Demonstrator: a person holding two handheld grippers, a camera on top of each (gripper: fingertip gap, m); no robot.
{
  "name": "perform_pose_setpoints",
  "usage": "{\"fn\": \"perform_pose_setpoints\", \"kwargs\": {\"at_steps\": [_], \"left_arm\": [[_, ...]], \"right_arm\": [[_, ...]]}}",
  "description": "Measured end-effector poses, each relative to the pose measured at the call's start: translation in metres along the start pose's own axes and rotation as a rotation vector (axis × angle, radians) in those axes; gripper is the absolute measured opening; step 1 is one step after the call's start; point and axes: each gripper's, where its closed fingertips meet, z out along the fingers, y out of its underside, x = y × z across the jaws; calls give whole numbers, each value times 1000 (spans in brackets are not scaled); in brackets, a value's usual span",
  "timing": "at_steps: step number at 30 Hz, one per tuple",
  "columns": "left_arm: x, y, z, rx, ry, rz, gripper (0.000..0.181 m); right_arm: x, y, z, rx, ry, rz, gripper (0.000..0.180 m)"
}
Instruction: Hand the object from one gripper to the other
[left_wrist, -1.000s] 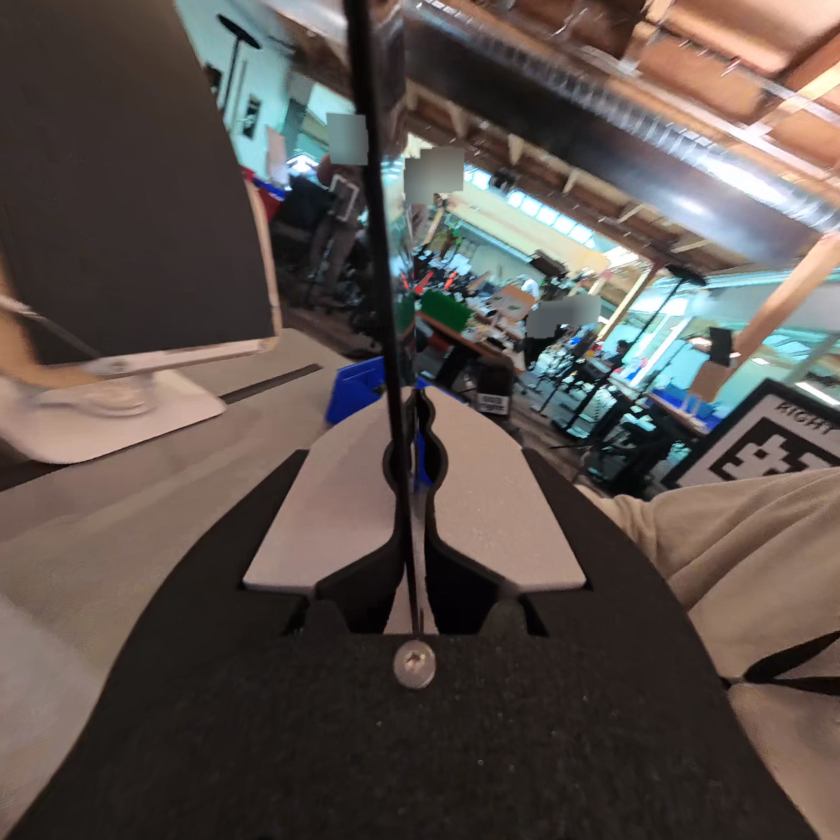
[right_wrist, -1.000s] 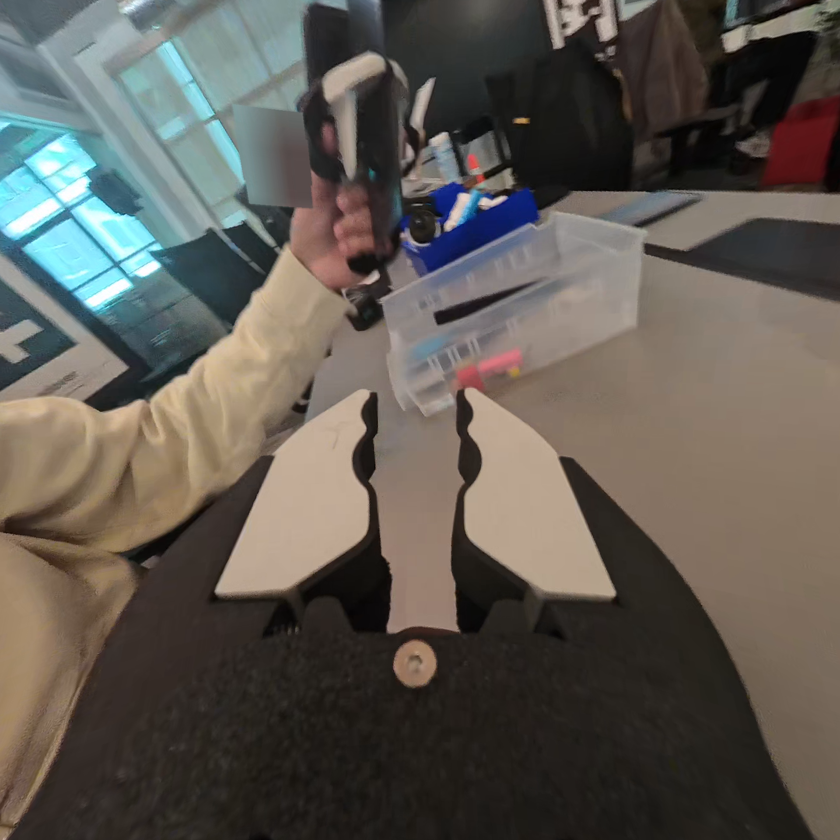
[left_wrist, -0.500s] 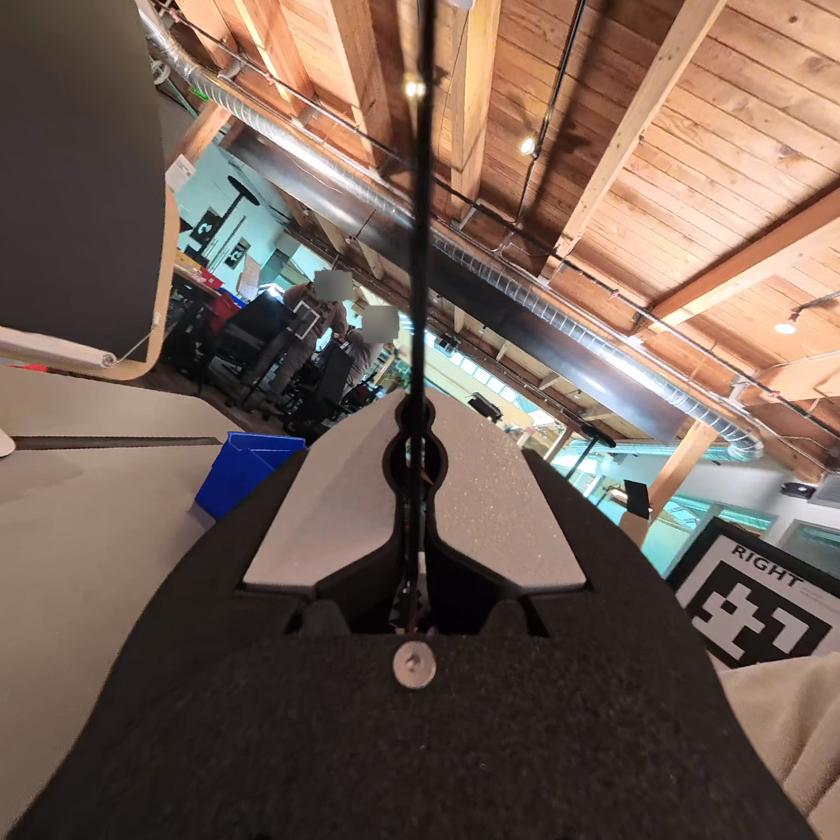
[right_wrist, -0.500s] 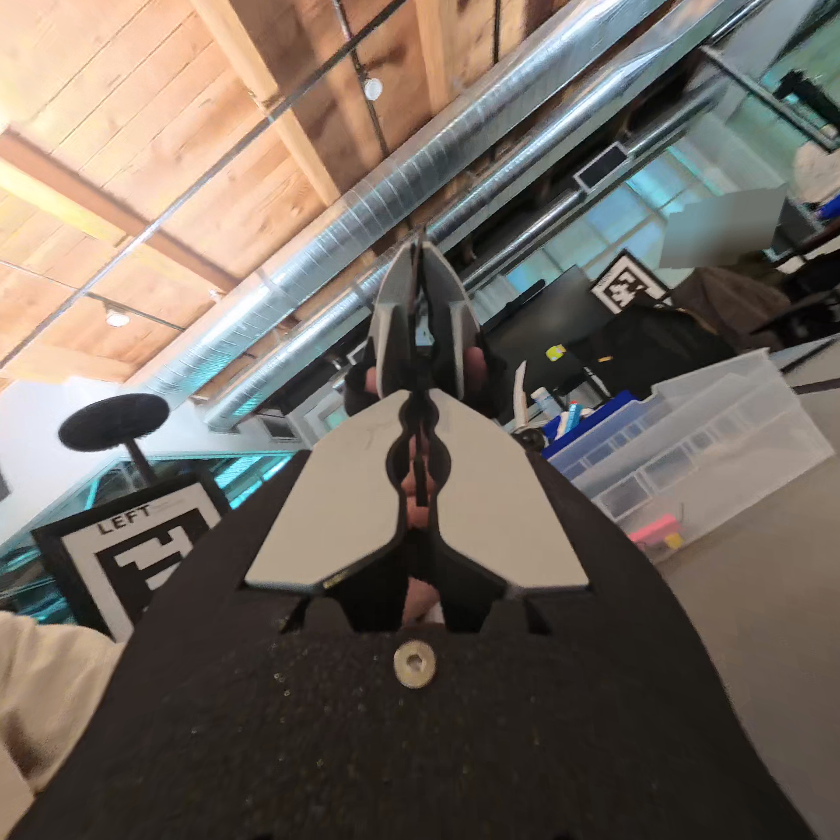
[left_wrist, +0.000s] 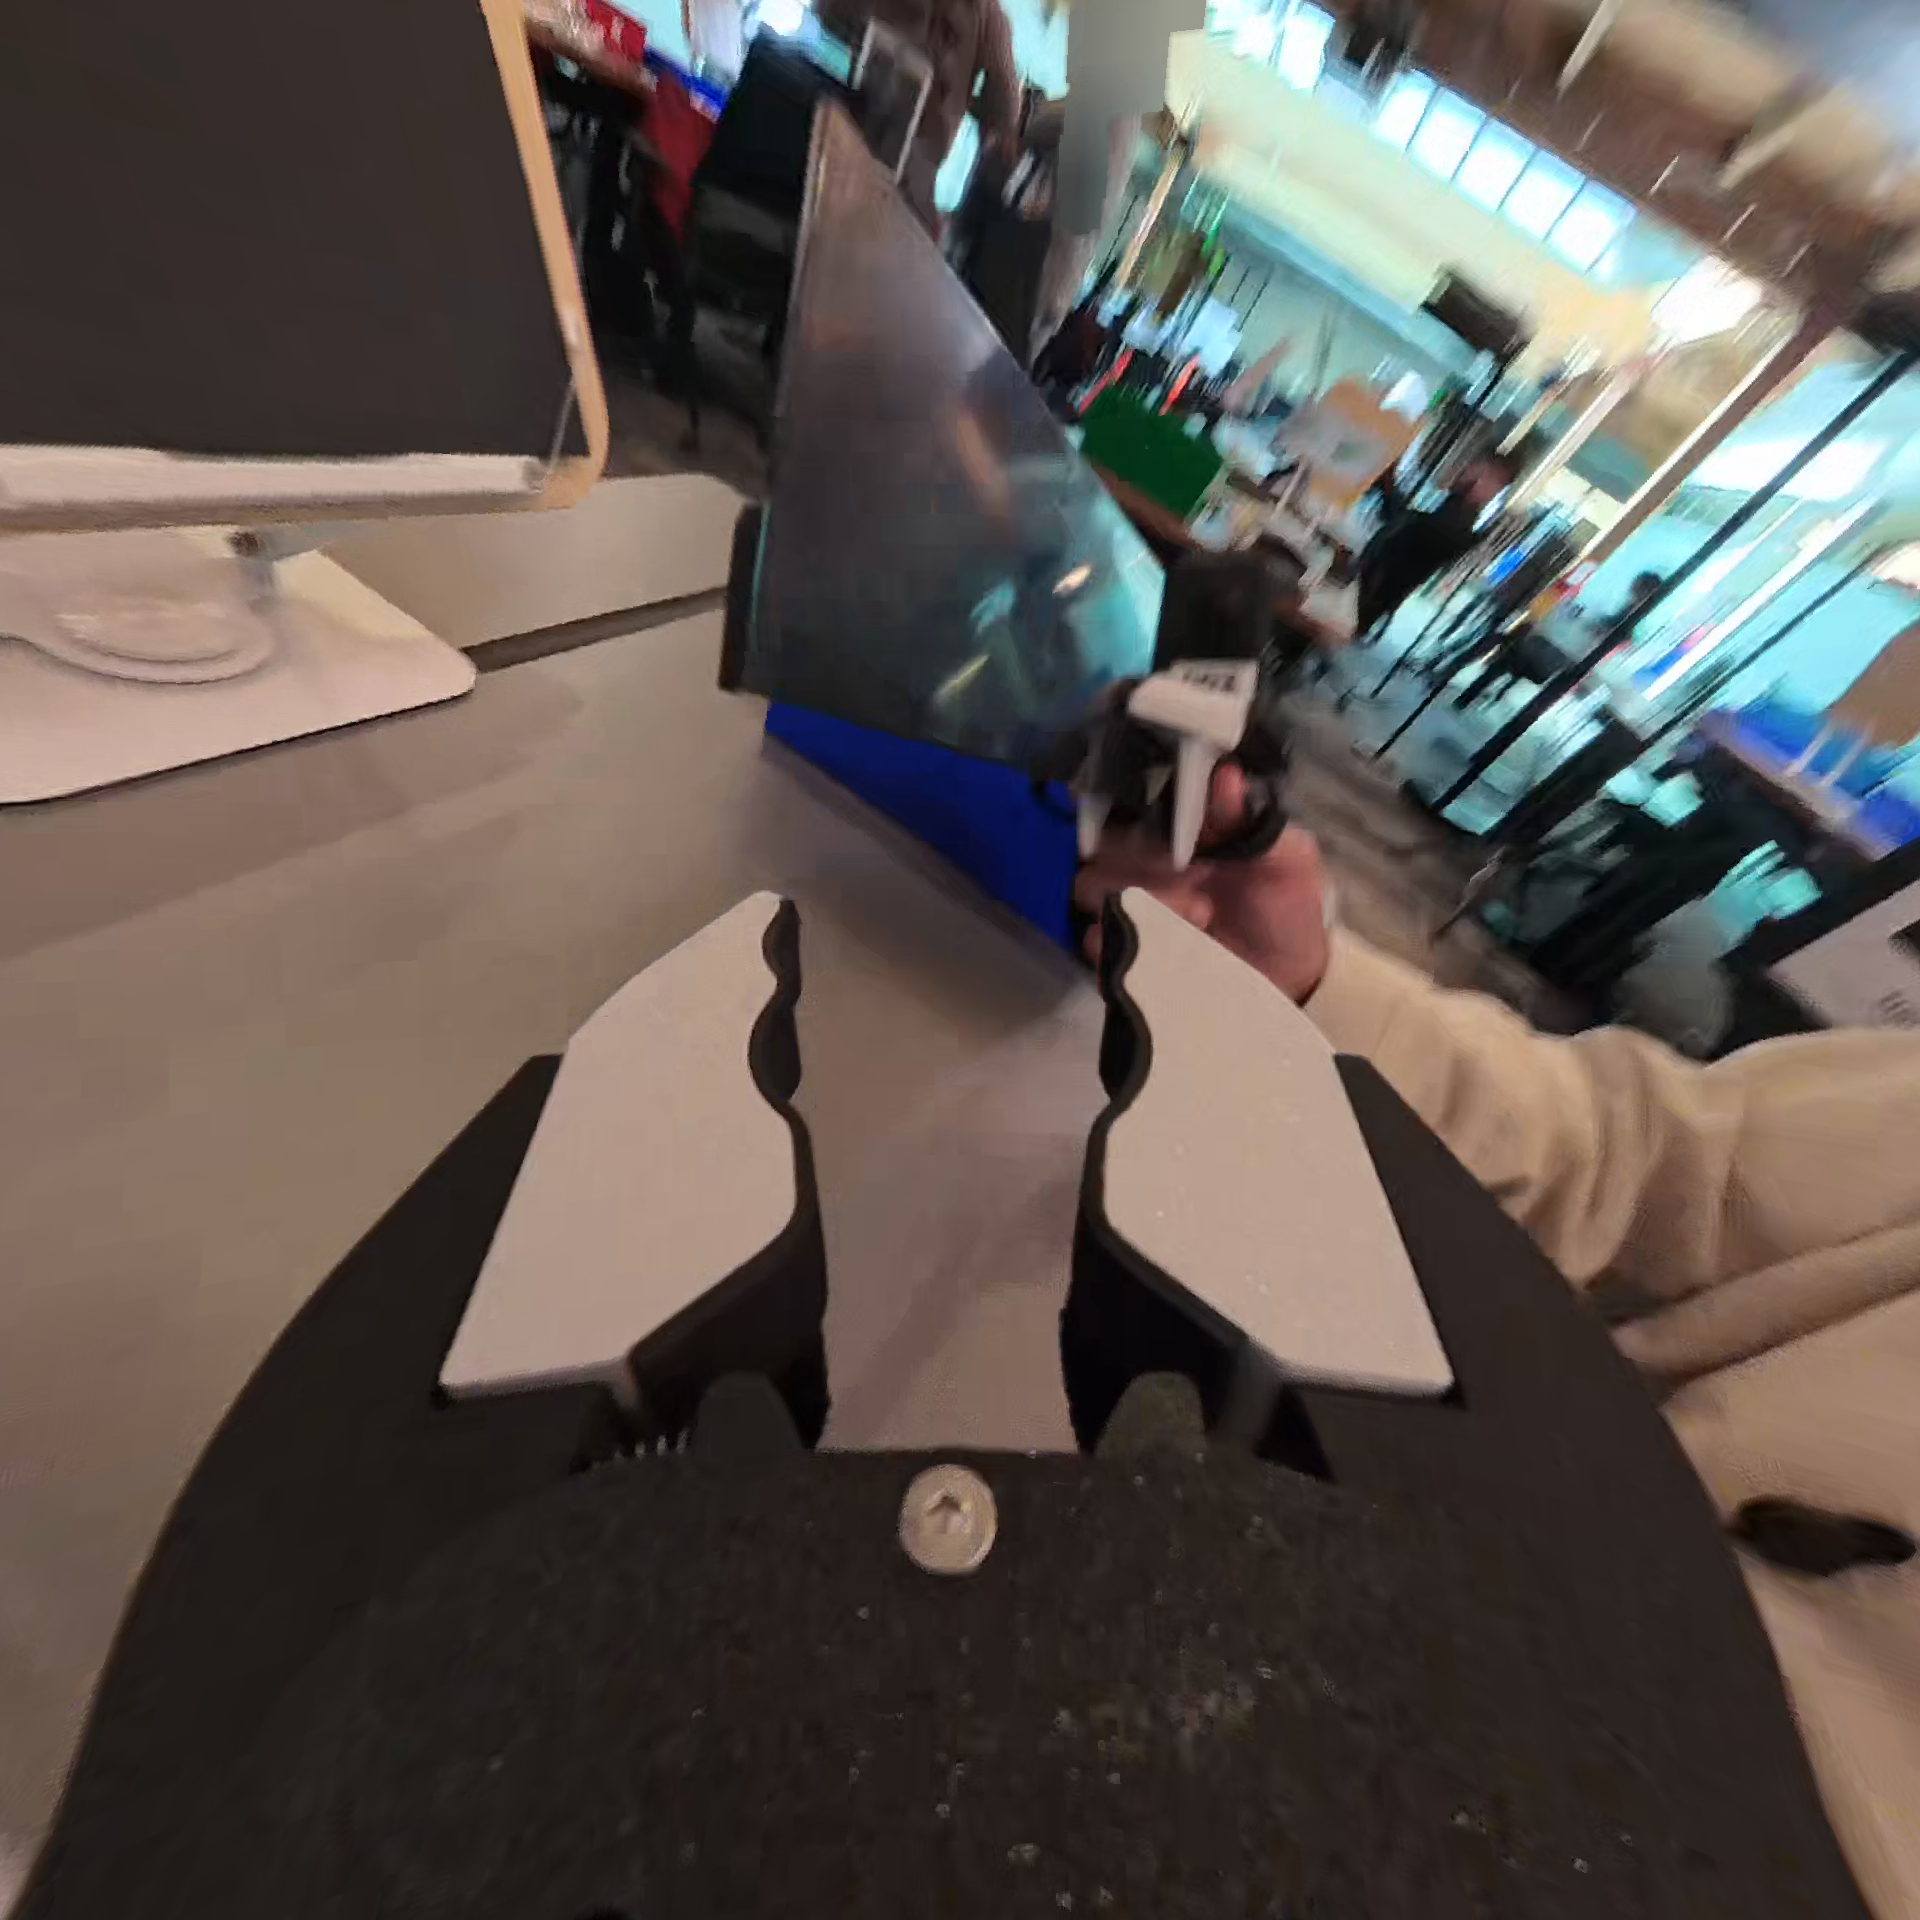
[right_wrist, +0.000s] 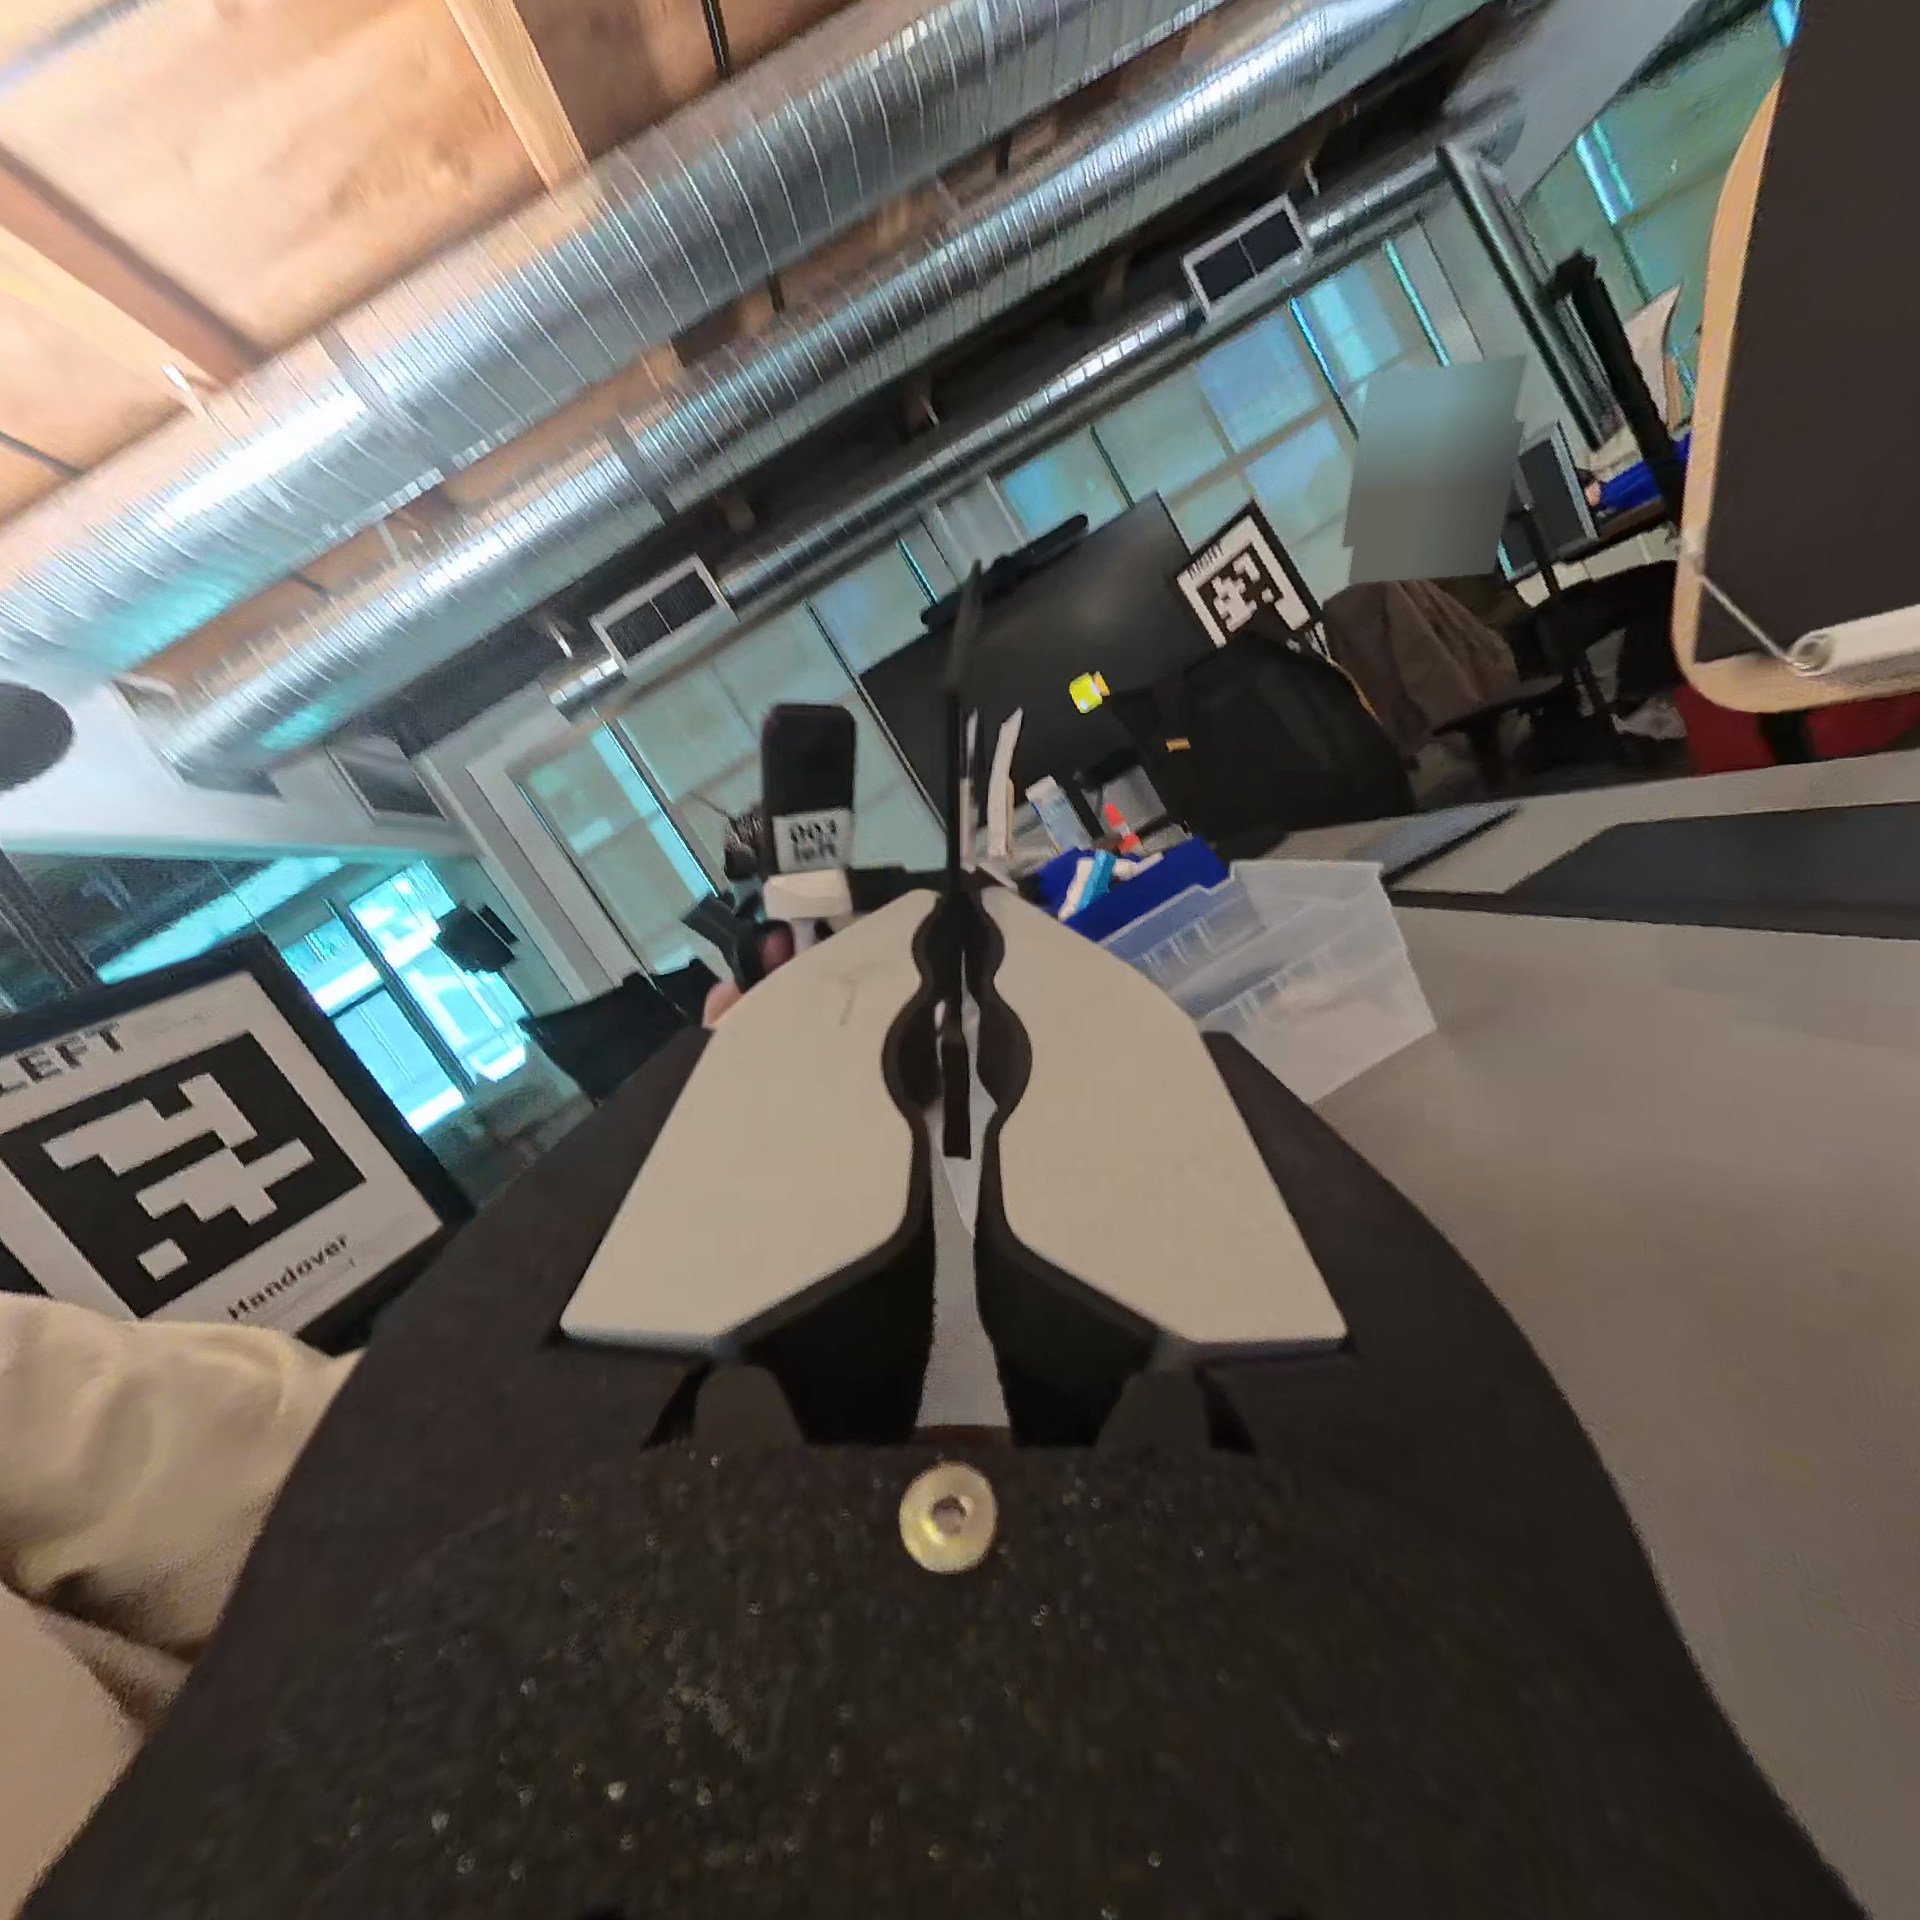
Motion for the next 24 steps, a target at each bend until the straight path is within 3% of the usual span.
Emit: {"fn": "perform_pose_setpoints", "kwargs": {"at_steps": [3, 8, 17, 18, 19, 20, 21, 24], "left_arm": [[-9, -7, -27, -62, -121, 138, 52], [19, -6, -43, -82, 59, 152, 52], [19, 28, -10, -200, 140, 87, 54], [17, 32, -5, -211, 129, 99, 51], [17, 35, -1, -214, 132, 111, 37], [20, 35, 0, -203, 159, 122, 12], [24, 33, 1, -181, 188, 122, 4], [27, 35, 2, -203, 231, 63, 2]], "right_arm": [[-6, 2, -6, -150, -28, 0, 2], [-21, 6, -13, -278, -93, -18, 2], [-22, 10, -10, -238, -139, 25, 2], [-23, 12, -10, -238, -152, 37, 2], [-24, 13, -9, -237, -161, 47, 2], [-22, 15, -9, -242, -151, 45, 2], [-17, 16, -9, -244, -121, 22, 2], [-15, 16, -10, -256, -100, -34, 3]]}}
